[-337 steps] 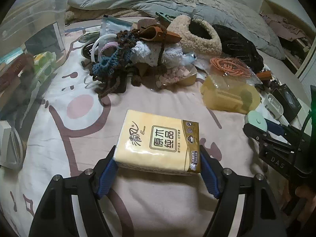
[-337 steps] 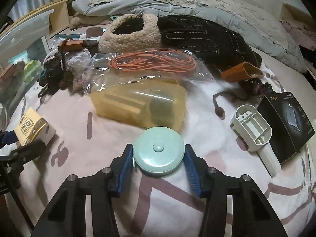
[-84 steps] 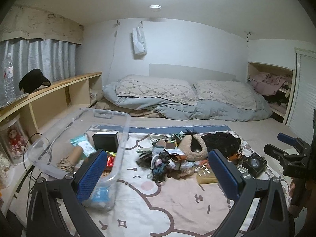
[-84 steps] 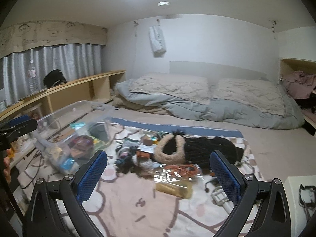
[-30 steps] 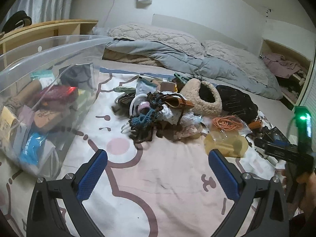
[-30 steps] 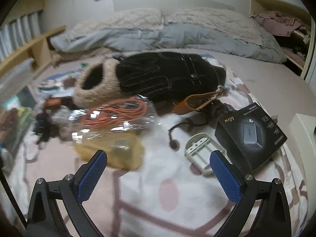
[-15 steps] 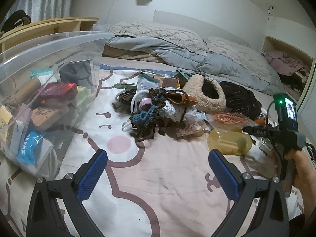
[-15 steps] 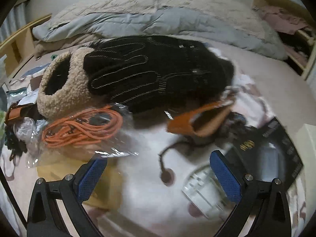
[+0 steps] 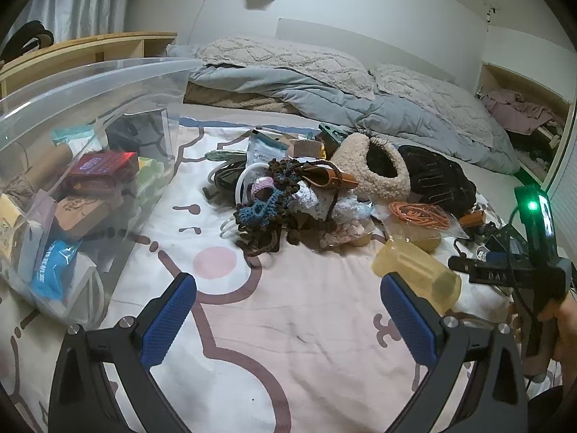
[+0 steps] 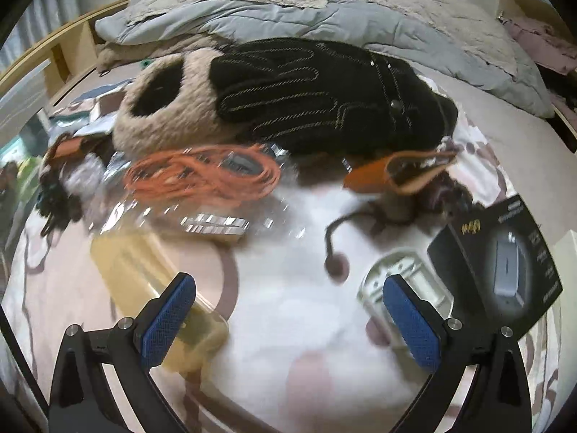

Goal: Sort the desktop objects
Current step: 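Move the right tool toward the black box and white plastic holder, then close the left gripper on the yellow translucent tray while the right tool lowers toward a small black piece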

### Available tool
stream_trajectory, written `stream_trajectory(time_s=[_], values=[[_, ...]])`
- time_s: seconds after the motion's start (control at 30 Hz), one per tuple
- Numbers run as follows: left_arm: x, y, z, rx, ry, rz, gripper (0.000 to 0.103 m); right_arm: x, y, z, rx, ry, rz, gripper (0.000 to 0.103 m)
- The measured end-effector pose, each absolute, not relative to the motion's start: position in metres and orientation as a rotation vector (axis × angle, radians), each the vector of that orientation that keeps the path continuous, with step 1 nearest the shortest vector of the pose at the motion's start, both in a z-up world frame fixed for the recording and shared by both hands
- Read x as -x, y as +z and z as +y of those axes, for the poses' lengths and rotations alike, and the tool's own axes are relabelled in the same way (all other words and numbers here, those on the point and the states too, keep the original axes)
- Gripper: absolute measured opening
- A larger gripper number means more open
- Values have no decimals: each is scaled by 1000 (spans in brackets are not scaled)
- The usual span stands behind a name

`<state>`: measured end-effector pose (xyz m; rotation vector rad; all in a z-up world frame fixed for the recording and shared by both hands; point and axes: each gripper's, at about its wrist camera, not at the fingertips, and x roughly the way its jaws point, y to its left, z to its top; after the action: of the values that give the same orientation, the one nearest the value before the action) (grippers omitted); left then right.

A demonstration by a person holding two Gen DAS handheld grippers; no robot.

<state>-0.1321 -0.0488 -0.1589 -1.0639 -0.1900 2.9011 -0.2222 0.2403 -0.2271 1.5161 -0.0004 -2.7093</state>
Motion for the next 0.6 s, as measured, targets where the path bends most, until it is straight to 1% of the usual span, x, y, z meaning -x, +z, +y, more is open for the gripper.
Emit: stream_trajectory(time_s=[0.27, 0.43, 0.53, 0.6], values=[[128, -157, -51, 1053, 2899, -194, 103, 201, -223, 207, -1469, -2601, -11, 103], [128, -158, -51, 1071, 2882, -209, 103, 187, -218, 185, -1412, -2443, -124, 103], [128, -159, -50, 1080, 2871, -212, 103, 180, -217, 176, -1385, -2466, -65, 103], [128, -159, -49, 1075, 2868, -209, 103, 180, -214, 180, -1374, -2488, -77, 103]])
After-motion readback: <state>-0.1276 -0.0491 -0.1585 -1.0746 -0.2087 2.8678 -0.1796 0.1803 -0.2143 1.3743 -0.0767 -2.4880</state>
